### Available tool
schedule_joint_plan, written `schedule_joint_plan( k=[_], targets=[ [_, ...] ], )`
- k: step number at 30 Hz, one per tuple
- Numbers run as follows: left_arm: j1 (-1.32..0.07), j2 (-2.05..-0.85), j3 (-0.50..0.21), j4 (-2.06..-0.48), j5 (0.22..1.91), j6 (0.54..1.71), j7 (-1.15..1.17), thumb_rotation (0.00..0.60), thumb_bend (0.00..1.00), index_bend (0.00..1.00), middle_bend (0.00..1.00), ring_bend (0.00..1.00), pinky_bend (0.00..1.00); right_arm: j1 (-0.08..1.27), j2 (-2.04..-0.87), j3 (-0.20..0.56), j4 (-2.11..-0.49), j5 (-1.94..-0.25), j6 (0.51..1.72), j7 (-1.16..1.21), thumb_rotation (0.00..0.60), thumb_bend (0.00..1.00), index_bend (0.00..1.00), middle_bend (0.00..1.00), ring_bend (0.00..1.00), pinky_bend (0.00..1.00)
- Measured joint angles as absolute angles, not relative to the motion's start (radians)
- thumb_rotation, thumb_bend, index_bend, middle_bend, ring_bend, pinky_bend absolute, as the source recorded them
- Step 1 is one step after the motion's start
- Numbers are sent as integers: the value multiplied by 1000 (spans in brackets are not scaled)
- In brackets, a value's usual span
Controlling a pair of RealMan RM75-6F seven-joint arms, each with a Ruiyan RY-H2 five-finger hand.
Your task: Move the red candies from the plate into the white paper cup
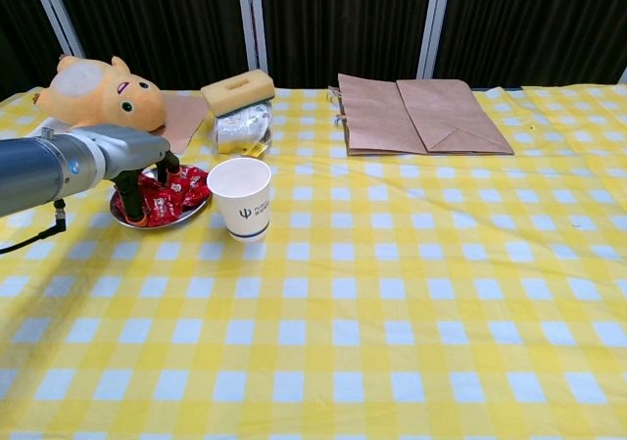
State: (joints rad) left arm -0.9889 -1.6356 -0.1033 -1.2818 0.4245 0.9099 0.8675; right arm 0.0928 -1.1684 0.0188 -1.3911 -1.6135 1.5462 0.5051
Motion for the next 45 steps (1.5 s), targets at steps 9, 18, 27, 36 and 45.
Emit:
schedule_joint_plan(
  k=[9,18,27,36,45],
  targets=[
    [-991,-1642,-102,-1268,422,911,871,600,350,407,344,958,956,93,-1169,20,-1390,-1613,1547,506,600,424,0,0,0,0],
    [-987,-1641,-101,-1254,440,915,865,600,402,475,417,958,956,92,-1170,20,-1389,-1615,1550,505,600,424,0,0,0,0],
    [-984,-1634,-107,-1249,453,923,861,600,424,543,488,958,956,92,-1171,21,-1388,-1615,1552,505,600,424,0,0,0,0],
    [-980,-1630,-117,-1241,477,930,849,600,439,588,521,959,956,91,-1173,22,-1385,-1615,1556,506,600,424,0,0,0,0],
    [-976,-1619,-128,-1249,493,935,837,600,442,591,529,958,956,90,-1174,23,-1383,-1615,1557,506,600,423,0,0,0,0]
  ],
)
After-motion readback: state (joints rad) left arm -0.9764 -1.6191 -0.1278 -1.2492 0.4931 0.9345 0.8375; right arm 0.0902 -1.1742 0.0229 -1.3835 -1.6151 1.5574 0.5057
